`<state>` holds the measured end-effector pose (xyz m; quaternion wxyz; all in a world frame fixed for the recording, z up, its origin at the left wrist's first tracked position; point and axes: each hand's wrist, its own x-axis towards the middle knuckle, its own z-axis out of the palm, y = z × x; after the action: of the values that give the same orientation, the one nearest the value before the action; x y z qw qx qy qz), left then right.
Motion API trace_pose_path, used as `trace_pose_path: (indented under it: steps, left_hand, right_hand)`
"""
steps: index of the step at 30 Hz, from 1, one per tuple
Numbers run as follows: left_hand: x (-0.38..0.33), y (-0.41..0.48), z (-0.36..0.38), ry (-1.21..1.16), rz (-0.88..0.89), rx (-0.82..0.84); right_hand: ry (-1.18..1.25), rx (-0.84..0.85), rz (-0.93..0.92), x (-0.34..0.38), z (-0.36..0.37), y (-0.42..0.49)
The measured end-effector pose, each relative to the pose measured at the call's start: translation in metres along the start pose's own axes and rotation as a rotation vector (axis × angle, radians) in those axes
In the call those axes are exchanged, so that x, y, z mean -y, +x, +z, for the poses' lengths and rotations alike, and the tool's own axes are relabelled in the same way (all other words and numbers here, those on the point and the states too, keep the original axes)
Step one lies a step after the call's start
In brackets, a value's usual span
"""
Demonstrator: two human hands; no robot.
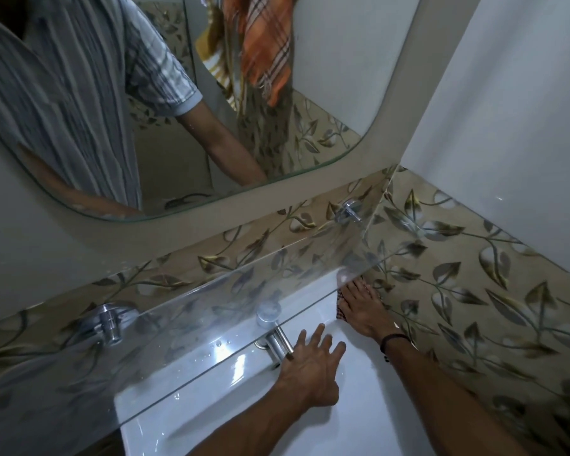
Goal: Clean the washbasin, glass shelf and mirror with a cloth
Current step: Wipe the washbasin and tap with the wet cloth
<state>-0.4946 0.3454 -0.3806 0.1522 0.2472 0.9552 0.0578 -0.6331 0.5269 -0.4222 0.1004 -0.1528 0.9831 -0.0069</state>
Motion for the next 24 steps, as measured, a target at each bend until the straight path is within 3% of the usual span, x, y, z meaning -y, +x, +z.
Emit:
trace_pose_path:
  steps: [4, 11, 15, 22, 24]
  left_hand:
    - [0.003, -0.003, 0.003, -0.057, 0.096, -0.046]
    - [0.015, -0.047, 0.025, -0.152, 0.448, -0.376]
    - [0.036, -0.091, 0.04, -0.125, 0.585, -0.434]
    - [0.118, -0.127, 0.044, -0.165, 0.433, -0.519]
    - [0.136, -0.131, 0.042, -0.163, 0.377, -0.461]
  right_hand:
    - [-0.004, 0.013, 0.045, 0.007, -0.001, -0.006]
    - [-0.062, 0.036, 0.066, 0.01, -0.002, -0.002]
    - [-0.142, 0.079, 0.074, 0.02, -0.003, -0.002]
    - [-0.096, 0.183, 0.086, 0.034, 0.001, 0.004]
    - [-0.068, 0.137, 0.069, 0.055, 0.001, -0.002]
